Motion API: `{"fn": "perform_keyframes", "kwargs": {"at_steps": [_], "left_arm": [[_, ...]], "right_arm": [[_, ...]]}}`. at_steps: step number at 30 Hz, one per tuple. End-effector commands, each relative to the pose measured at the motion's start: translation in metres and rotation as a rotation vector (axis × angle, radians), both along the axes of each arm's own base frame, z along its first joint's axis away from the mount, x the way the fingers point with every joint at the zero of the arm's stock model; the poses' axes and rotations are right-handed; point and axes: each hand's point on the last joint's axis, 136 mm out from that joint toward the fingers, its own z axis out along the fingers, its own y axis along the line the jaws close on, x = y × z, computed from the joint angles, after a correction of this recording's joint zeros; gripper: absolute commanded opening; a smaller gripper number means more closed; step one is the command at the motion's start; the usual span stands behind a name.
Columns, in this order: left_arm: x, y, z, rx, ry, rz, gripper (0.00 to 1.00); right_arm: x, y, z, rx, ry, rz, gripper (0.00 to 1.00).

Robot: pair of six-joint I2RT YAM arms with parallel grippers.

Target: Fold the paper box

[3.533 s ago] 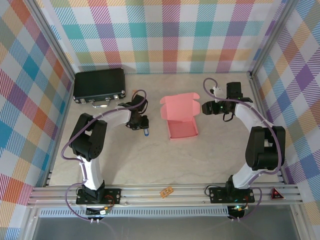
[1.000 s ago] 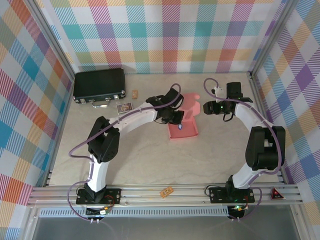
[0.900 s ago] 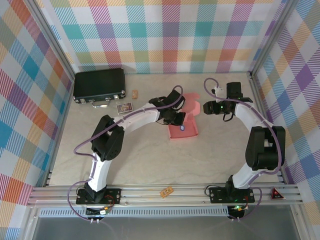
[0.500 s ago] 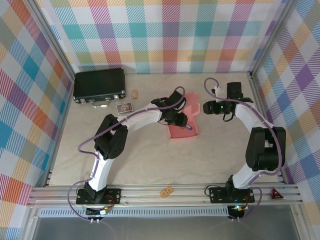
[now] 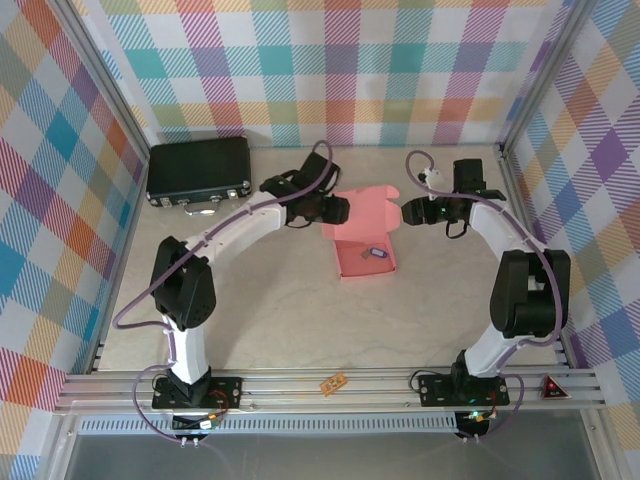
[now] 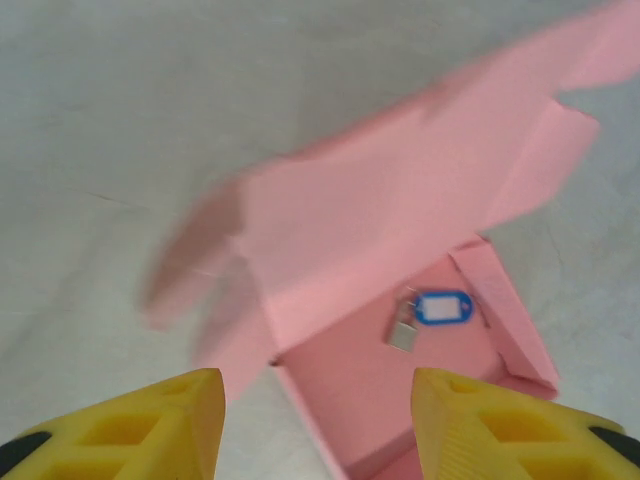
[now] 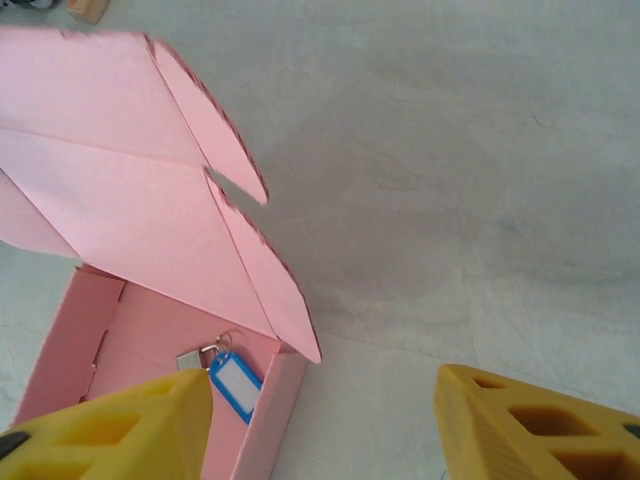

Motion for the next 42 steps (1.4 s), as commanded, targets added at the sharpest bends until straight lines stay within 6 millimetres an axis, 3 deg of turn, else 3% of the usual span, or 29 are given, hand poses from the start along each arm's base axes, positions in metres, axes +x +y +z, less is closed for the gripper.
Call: {"fn": "perform_keyframes", "kwargs": {"at_steps": [1, 8, 12, 22, 42], "left_arm": [[-0.002, 0.026, -0.01, 0.096, 0.022, -0.007, 0.54], [0.001, 0.023, -0.024, 0.069, 0.058, -0.097, 0.59], [0.002, 0.014, -0.032, 0.018, 0.069, -0.142, 0.6], [0.014, 0.015, -0.049, 0.018, 0.075, -0.139, 0.58], [0.017, 0.006, -0.056, -0.002, 0.09, -0.177, 0.31]], "right_arm": [[0.0, 0.015, 0.006, 0.035, -0.023, 0.102, 0.61], [0.013, 0.022, -0.001, 0.024, -0.01, 0.138, 0.6], [0.015, 0.029, -0.004, 0.028, 0.0, 0.173, 0.6], [0.019, 0.038, -0.006, 0.057, 0.013, 0.203, 0.6], [0.015, 0.047, -0.011, 0.041, 0.037, 0.237, 0.48]]}}
